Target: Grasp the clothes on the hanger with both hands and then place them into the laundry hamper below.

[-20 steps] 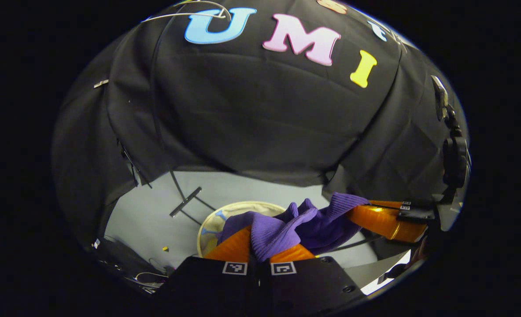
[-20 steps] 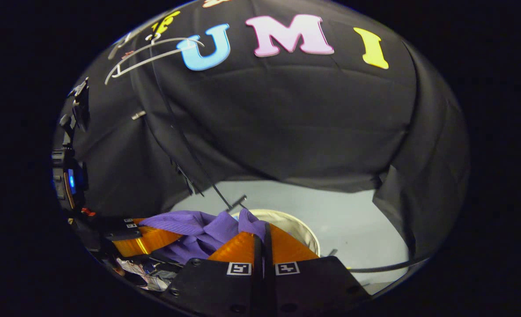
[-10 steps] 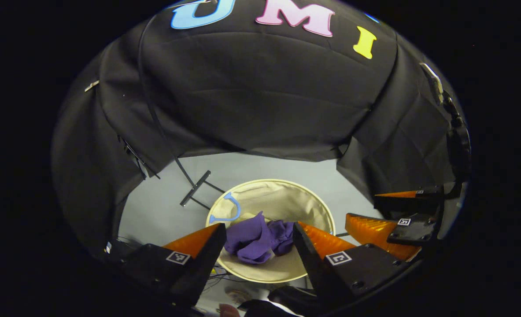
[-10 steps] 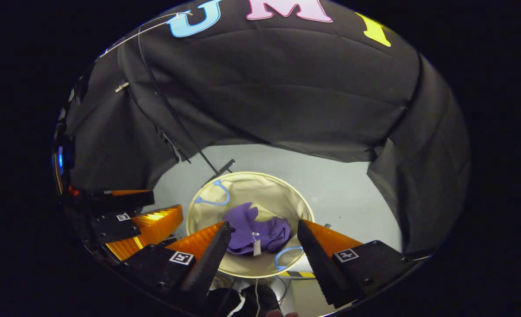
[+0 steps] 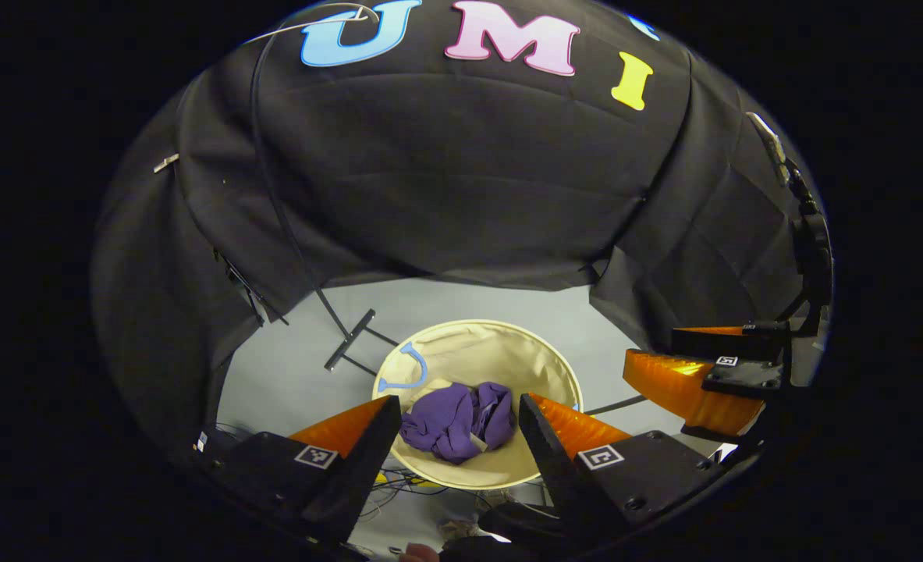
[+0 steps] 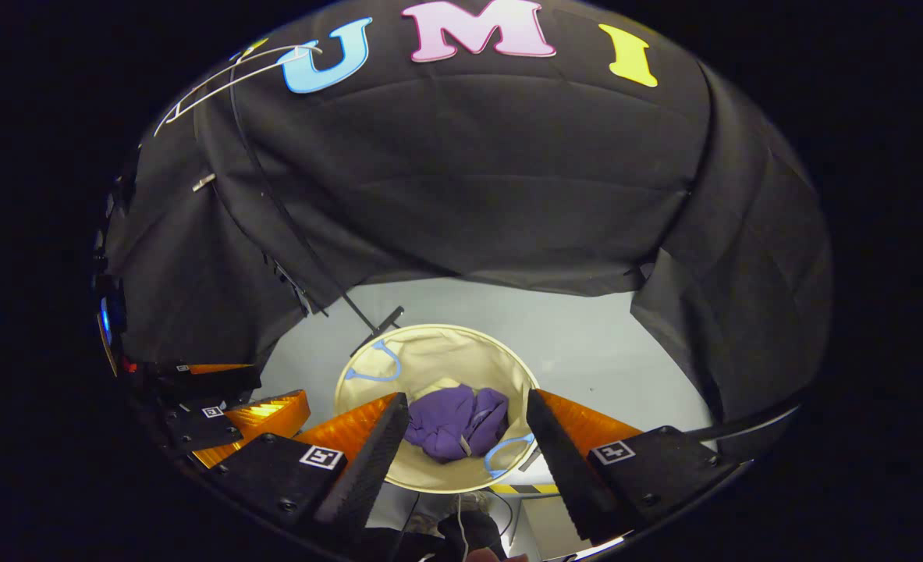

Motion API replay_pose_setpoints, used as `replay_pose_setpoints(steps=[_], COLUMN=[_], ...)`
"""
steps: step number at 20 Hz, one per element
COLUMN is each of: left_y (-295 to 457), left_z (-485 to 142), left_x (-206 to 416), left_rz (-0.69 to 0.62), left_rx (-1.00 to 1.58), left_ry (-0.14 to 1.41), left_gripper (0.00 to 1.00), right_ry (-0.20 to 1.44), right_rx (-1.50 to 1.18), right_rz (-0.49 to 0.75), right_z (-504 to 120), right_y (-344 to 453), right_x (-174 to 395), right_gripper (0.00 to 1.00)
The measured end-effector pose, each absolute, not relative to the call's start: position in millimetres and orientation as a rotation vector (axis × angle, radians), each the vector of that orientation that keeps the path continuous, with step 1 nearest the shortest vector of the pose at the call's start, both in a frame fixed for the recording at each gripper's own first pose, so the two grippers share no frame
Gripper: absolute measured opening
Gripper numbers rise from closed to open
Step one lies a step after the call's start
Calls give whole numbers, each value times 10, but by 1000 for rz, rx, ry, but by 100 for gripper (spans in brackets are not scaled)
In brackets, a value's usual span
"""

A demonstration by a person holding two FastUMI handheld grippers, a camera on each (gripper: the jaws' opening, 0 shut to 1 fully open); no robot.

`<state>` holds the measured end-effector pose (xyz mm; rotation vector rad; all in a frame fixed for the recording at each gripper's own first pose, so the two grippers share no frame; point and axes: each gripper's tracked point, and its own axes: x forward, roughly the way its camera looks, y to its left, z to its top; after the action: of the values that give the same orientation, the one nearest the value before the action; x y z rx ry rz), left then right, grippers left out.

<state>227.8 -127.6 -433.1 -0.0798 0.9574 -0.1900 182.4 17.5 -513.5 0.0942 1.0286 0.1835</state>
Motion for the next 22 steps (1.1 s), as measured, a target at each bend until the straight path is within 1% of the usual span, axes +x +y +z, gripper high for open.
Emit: replay_pose_setpoints(steps=[4, 11, 13, 22], left_y=[-1131, -866, -800, -473], left_z=[-3742, -2470, -2089, -703], left_x=[2190, 2042, 1954, 1254], left_rz=[-185, -172, -170, -155], left_rx=[-70, -64, -66, -69], left_ry=[850, 579, 500, 200], left_gripper=[96, 96, 95, 95], right_ry=[936, 725, 648, 370], right_rx=[109, 72, 77, 81], right_rz=[160, 131, 122, 76], right_z=[-4566, -3451, -3052, -1580], right_y=[218, 291, 313, 243], right_x=[1788, 1686, 1636, 1356], right_gripper=[99, 99, 99, 99])
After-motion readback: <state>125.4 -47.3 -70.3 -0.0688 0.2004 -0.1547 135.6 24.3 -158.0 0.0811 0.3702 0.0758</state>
